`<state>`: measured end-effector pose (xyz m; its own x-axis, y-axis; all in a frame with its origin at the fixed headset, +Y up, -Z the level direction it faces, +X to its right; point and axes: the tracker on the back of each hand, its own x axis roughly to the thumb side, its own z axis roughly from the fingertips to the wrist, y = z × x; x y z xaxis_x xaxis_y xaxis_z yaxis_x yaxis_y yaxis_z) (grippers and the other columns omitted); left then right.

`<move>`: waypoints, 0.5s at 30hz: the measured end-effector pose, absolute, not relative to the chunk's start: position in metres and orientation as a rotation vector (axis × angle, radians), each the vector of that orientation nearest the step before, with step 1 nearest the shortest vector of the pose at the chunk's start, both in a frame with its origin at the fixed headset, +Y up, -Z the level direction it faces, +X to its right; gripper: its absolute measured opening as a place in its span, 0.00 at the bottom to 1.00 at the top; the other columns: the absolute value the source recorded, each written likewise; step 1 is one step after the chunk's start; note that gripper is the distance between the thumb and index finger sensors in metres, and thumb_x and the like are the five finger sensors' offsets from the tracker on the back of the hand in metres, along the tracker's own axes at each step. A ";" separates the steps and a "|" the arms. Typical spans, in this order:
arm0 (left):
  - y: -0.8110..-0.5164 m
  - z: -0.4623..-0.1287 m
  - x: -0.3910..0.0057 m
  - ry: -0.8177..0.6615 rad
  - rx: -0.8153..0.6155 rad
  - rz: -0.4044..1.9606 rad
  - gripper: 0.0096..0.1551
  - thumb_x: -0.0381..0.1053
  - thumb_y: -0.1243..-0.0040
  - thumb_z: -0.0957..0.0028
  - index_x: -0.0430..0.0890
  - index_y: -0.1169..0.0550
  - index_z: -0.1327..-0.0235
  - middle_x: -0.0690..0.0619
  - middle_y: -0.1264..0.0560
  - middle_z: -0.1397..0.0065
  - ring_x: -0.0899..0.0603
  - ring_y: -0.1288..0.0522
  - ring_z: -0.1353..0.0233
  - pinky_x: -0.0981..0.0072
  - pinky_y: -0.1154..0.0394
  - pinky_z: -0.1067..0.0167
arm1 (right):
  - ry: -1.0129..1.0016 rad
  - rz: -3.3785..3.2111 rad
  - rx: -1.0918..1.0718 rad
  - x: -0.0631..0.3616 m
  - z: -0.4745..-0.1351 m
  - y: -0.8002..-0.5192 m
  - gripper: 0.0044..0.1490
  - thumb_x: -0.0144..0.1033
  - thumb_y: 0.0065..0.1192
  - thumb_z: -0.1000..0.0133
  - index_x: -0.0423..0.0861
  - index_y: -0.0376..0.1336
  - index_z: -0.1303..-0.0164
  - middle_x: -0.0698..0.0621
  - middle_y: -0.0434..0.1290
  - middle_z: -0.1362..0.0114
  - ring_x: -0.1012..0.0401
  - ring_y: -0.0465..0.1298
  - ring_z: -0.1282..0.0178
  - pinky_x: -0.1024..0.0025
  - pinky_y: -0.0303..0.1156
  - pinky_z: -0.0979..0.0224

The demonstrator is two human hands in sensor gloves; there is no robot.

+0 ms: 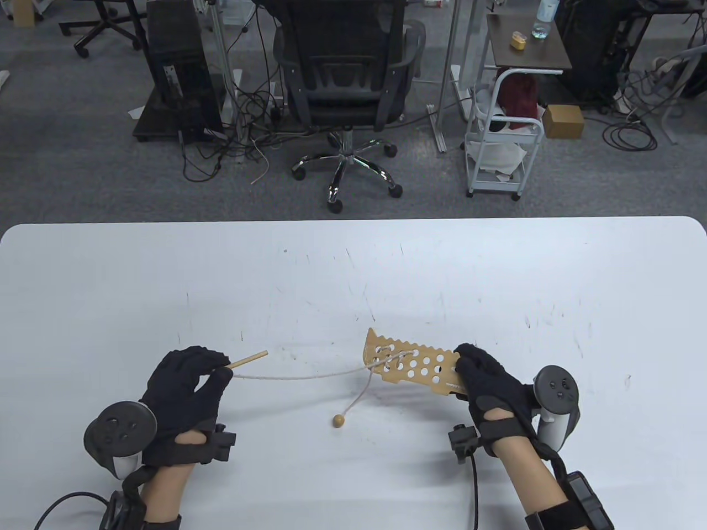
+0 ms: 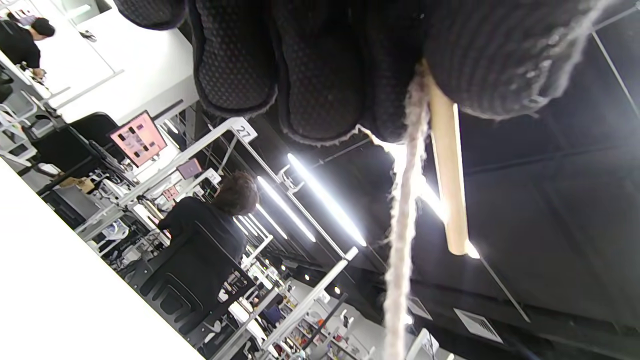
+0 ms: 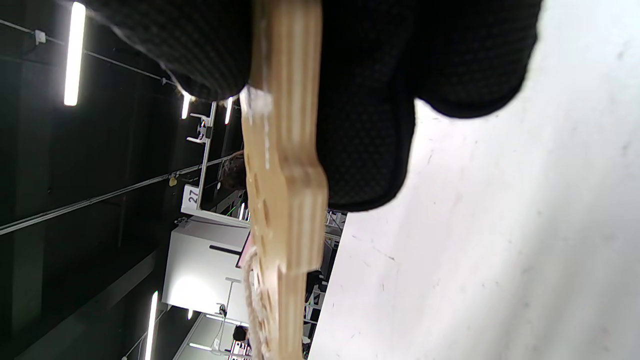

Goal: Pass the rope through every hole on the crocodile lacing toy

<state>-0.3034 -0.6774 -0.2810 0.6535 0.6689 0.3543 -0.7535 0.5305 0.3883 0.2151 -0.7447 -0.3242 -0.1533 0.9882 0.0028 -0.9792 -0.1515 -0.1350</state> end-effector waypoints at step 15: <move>-0.688 -0.280 -0.257 -0.336 0.423 0.776 0.25 0.69 0.29 0.67 0.56 0.09 0.64 0.57 0.13 0.49 0.41 0.20 0.35 0.40 0.36 0.27 | -0.080 1.757 0.058 0.183 -0.311 -0.736 0.32 0.39 0.67 0.47 0.36 0.65 0.37 0.43 0.84 0.46 0.52 0.88 0.56 0.54 0.78 0.49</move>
<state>-0.2568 -0.6878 -0.2798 0.6683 0.5997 0.4402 -0.7315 0.6373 0.2423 0.1830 -0.7358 -0.3109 -0.1863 0.9789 0.0837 -0.9825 -0.1851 -0.0220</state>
